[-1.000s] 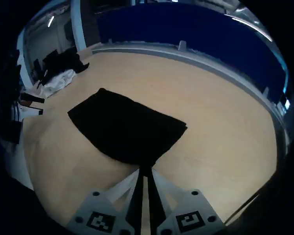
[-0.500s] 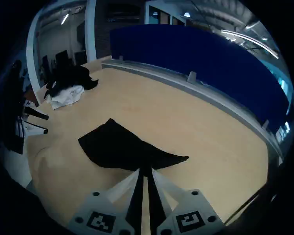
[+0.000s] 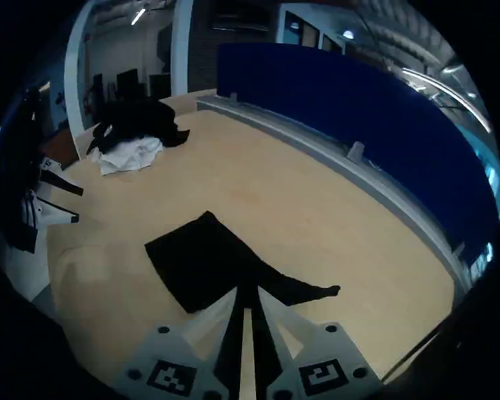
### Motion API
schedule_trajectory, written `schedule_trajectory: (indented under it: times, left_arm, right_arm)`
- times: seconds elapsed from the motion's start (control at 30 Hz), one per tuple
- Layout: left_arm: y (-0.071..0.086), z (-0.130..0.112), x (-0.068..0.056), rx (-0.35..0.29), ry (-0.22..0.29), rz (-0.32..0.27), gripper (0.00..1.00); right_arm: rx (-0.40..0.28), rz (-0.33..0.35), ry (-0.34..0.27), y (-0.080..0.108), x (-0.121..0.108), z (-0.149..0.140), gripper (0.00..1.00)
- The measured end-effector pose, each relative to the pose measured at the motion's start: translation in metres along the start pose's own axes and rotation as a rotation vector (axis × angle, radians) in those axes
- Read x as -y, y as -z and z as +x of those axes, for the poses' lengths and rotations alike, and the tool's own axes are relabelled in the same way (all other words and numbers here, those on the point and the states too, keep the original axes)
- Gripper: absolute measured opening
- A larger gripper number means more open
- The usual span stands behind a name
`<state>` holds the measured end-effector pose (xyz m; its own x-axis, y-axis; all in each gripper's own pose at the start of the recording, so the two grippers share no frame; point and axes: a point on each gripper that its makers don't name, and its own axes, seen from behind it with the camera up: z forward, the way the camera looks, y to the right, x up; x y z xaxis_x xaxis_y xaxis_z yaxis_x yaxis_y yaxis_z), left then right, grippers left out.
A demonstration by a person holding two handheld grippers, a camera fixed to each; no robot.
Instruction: Fold towel
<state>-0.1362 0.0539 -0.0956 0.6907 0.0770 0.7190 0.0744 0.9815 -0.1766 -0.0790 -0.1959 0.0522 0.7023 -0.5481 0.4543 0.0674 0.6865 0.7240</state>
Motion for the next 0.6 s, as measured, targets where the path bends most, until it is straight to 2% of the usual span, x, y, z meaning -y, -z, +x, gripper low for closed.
schedule_trajectory:
  times: [0.2,0.37,0.5,0.6]
  left_arm:
    - [0.009,-0.004,0.006,-0.01,0.022,0.017,0.89]
    - [0.014,-0.01,0.011,-0.016,0.046,0.035,0.89]
    - [0.017,-0.016,0.014,-0.019,0.065,0.048,0.89]
    - [0.019,-0.021,0.016,-0.017,0.078,0.054,0.89]
  right_arm:
    - [0.007,0.078,0.075,-0.026,0.041,0.017,0.07]
    - [0.026,0.157,0.114,-0.06,0.086,0.018,0.07]
    - [0.049,0.224,0.111,-0.092,0.125,0.01,0.07]
    - [0.068,0.264,0.087,-0.111,0.149,0.0,0.07]
